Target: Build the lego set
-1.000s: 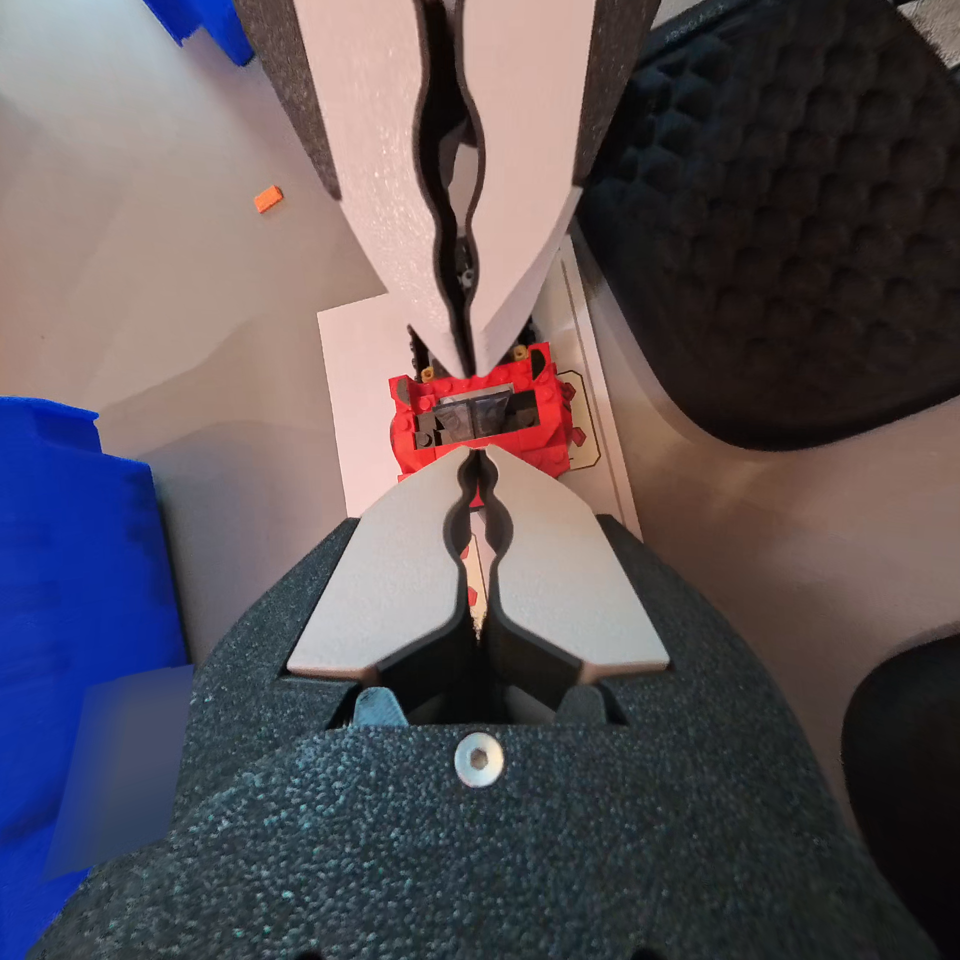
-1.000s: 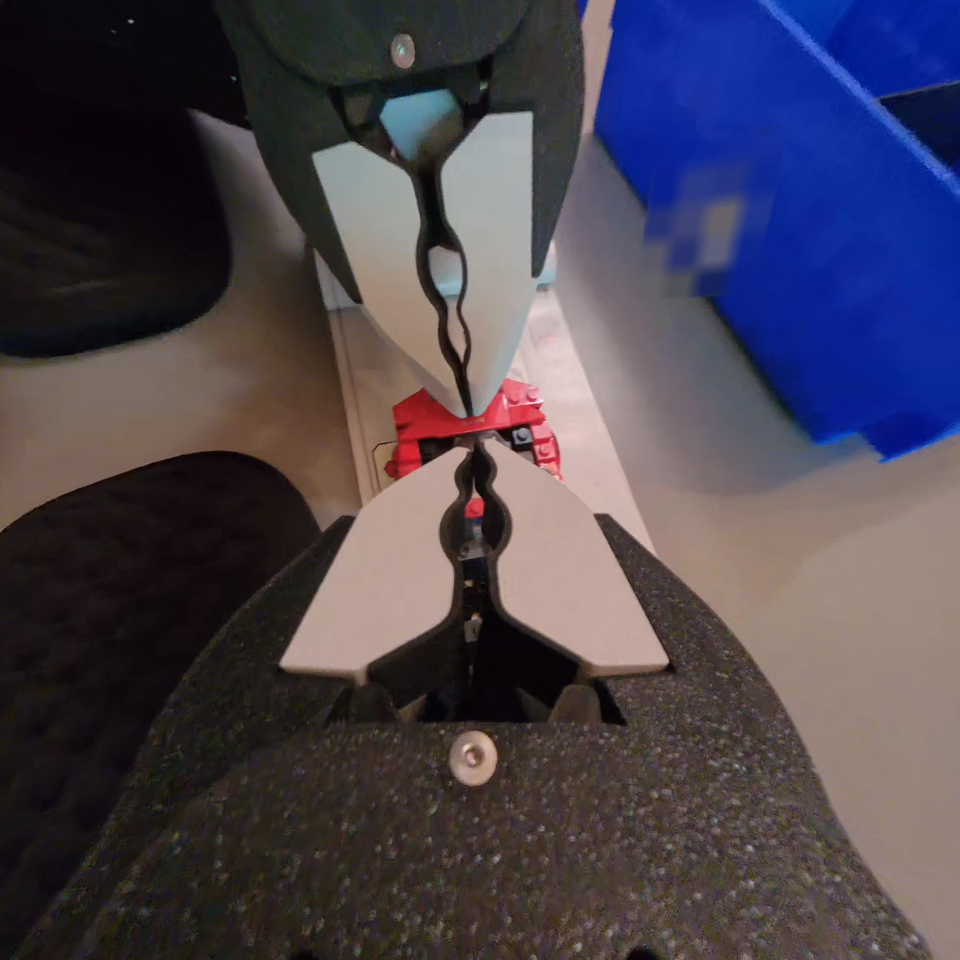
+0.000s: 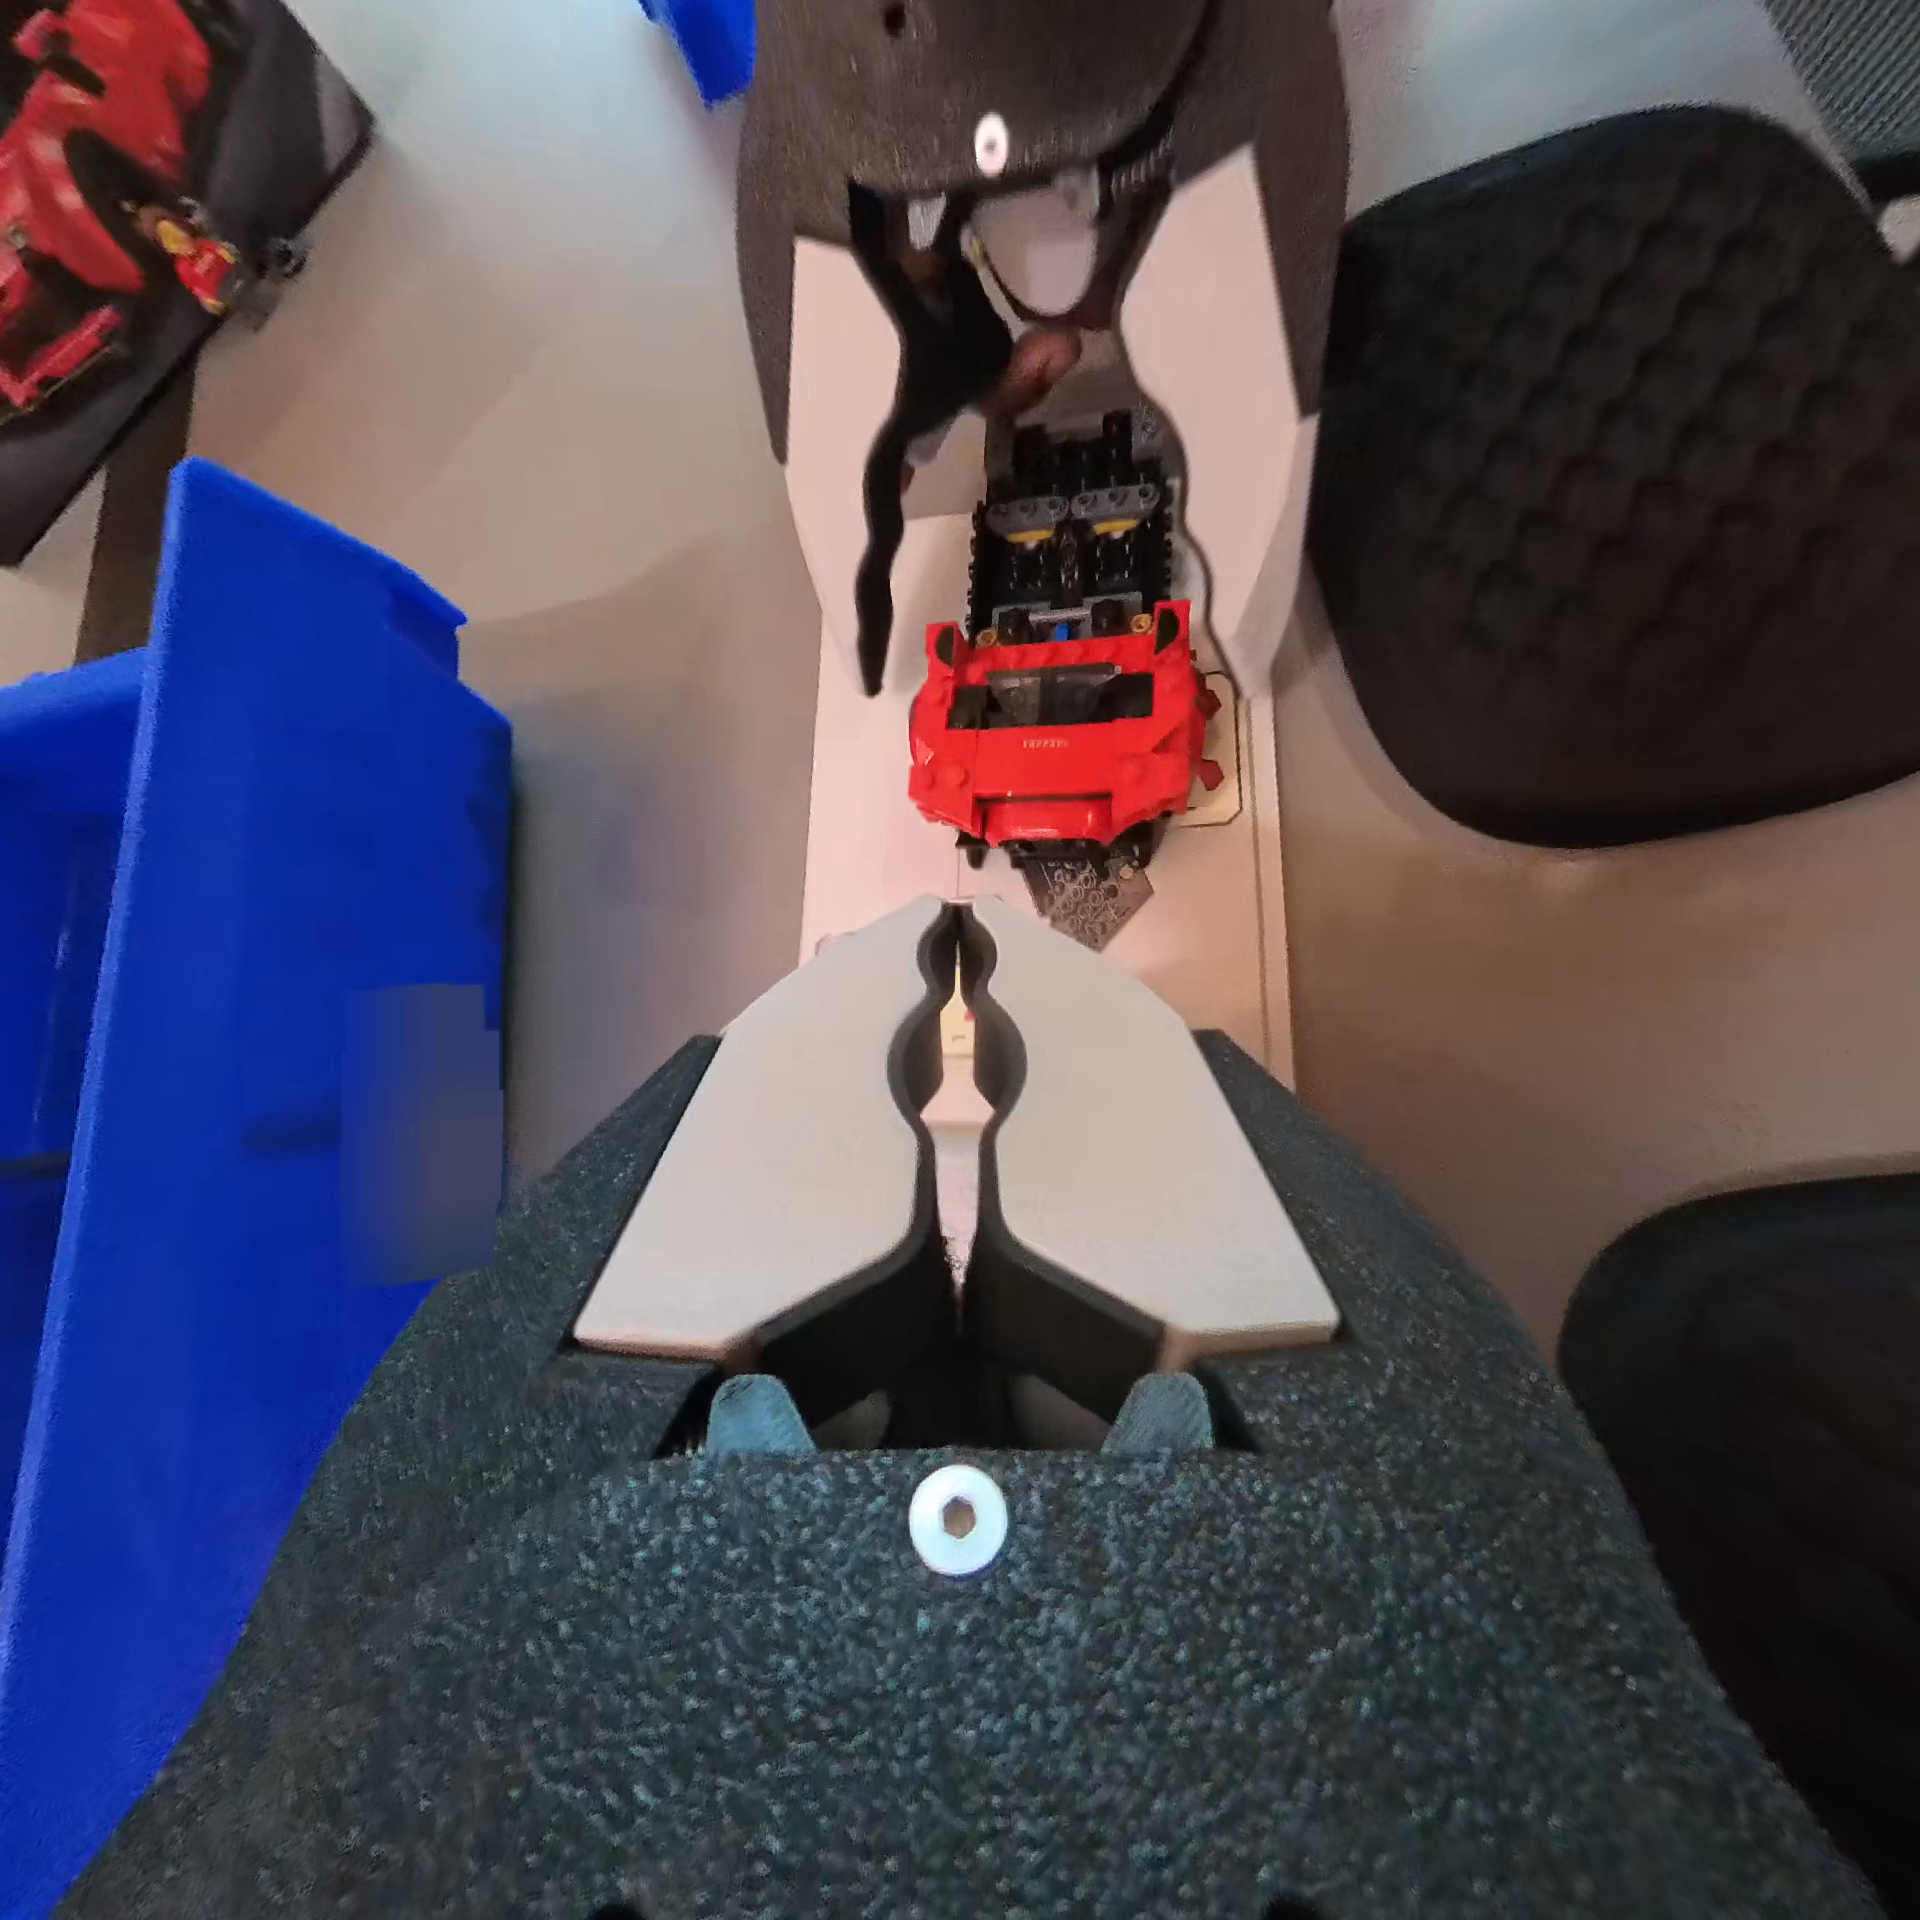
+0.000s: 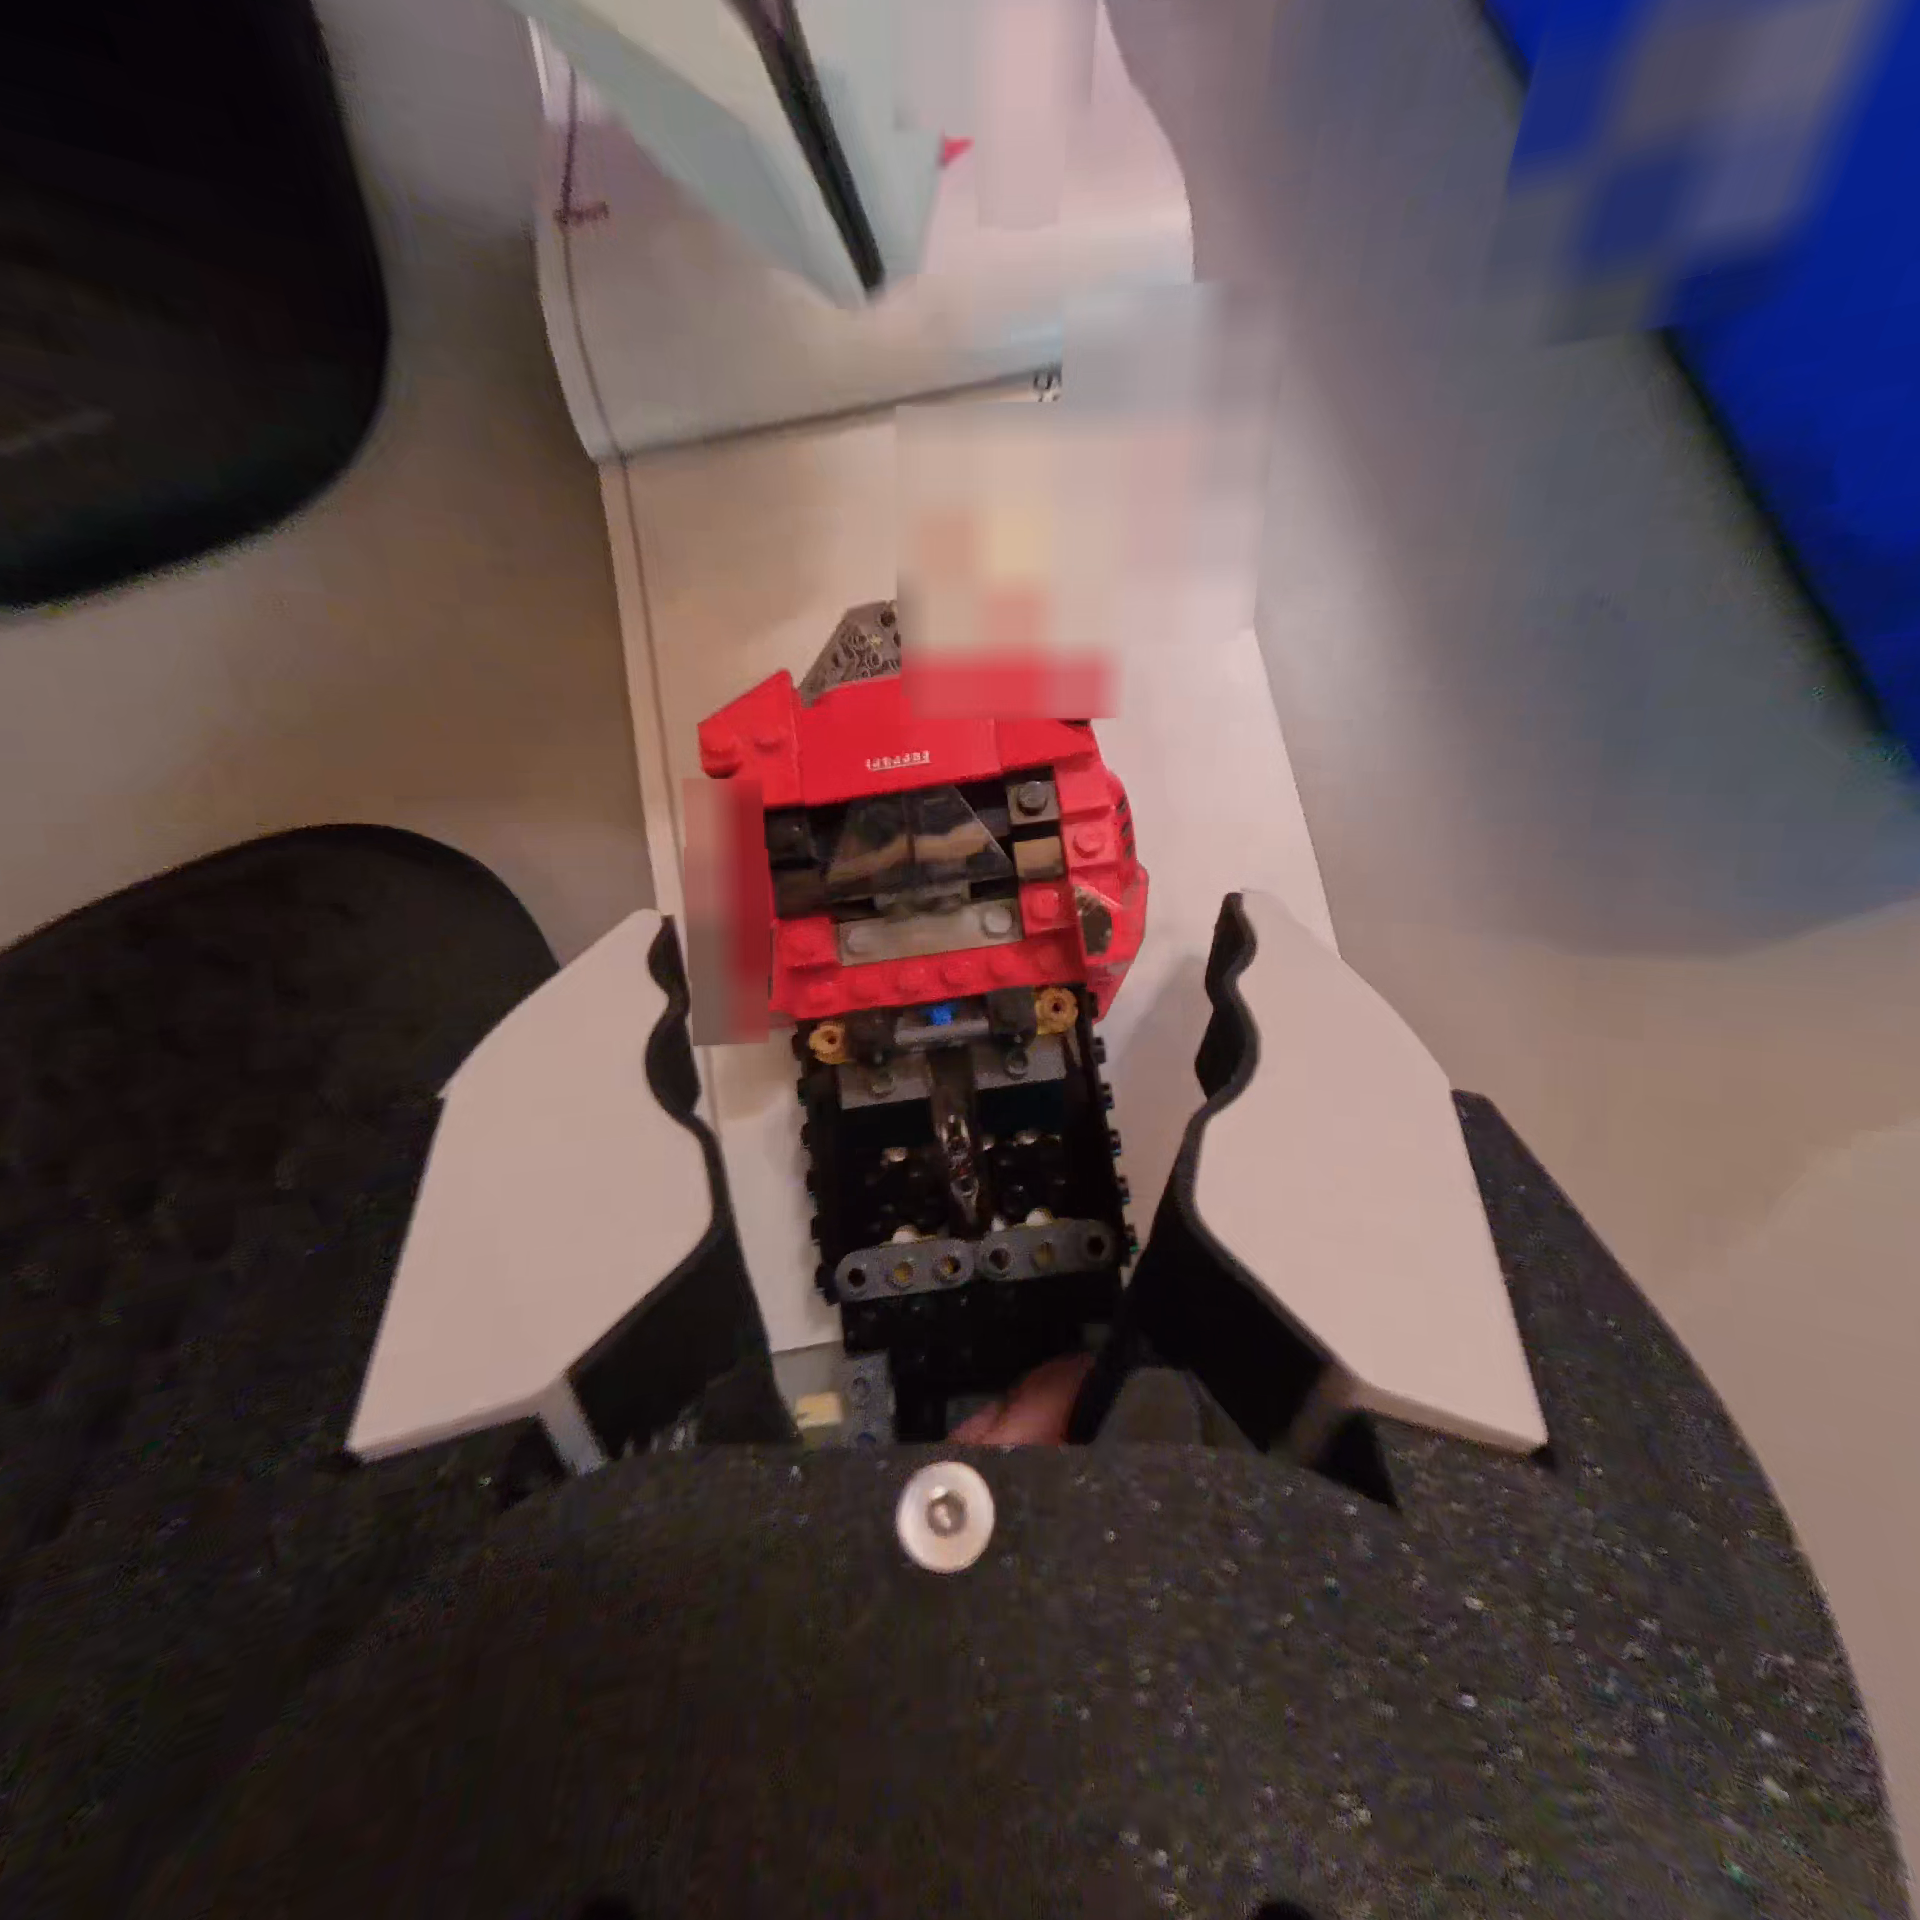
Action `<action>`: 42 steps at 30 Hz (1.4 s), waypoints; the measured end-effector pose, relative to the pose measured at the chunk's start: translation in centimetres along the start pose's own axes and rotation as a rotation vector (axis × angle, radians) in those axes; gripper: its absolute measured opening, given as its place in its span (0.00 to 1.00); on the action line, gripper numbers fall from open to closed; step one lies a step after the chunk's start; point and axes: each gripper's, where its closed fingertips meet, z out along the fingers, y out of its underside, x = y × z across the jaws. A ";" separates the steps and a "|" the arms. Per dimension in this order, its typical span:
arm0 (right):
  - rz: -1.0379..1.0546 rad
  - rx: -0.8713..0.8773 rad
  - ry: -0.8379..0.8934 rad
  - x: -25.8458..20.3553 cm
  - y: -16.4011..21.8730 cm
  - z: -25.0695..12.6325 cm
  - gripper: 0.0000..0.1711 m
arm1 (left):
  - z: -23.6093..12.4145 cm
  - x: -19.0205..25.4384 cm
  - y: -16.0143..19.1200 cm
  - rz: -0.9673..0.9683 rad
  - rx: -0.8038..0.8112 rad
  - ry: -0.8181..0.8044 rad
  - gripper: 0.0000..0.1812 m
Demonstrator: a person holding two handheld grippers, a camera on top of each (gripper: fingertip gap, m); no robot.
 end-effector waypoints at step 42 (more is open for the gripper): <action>-0.152 -0.039 -0.074 -0.1 -2.5 2.8 0.47 | 2.3 1.4 4.4 -0.153 -0.039 0.014 0.00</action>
